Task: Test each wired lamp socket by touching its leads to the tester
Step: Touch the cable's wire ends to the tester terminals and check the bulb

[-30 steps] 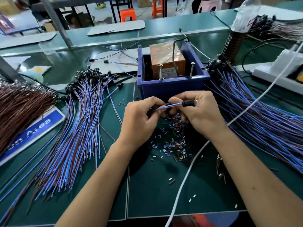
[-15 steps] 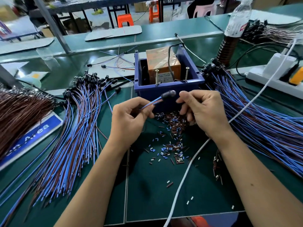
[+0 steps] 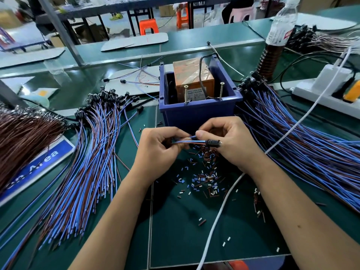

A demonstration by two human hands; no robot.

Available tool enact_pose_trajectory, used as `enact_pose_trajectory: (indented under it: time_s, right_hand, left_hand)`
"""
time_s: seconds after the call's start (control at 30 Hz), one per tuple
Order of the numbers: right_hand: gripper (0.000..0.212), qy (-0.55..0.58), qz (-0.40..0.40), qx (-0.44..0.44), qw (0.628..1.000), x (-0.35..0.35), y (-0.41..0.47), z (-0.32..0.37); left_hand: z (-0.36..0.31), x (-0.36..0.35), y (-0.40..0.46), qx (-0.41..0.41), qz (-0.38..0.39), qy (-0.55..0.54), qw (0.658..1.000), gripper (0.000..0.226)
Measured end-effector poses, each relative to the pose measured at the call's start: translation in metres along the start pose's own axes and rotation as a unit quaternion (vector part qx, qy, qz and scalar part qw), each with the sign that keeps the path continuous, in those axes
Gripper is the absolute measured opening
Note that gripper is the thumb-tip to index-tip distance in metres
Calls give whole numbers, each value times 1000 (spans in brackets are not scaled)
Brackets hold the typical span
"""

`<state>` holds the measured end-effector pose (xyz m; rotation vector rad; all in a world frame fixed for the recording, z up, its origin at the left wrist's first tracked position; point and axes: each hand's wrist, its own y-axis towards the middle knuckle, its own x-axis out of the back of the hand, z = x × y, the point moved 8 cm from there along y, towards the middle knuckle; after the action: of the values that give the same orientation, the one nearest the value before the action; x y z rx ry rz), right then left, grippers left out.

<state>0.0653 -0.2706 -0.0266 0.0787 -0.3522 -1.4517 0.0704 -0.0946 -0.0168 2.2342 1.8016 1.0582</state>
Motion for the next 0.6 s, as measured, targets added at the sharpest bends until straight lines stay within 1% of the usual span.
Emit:
enact_pose_trajectory:
  time_s: [0.17,0.27,0.43,0.6]
  right_hand:
    - [10,13,-17,10,1000,0,-1,2]
    - [12,18,-24,12,999,-1,-2,3]
    - [15,63,0,-35,997,-6,-3,-1]
    - [13,49,17,-40,998,-6,-4,2]
  left_hand:
    - [-2,0,1,5,-2,-12,1000,24]
    - [-6,1,2,-3,-9,-13,1000,20]
    - [-7,8,1,-12,-34,-2,999,14]
    - [-11,10,0,-22,-37,15,999,10]
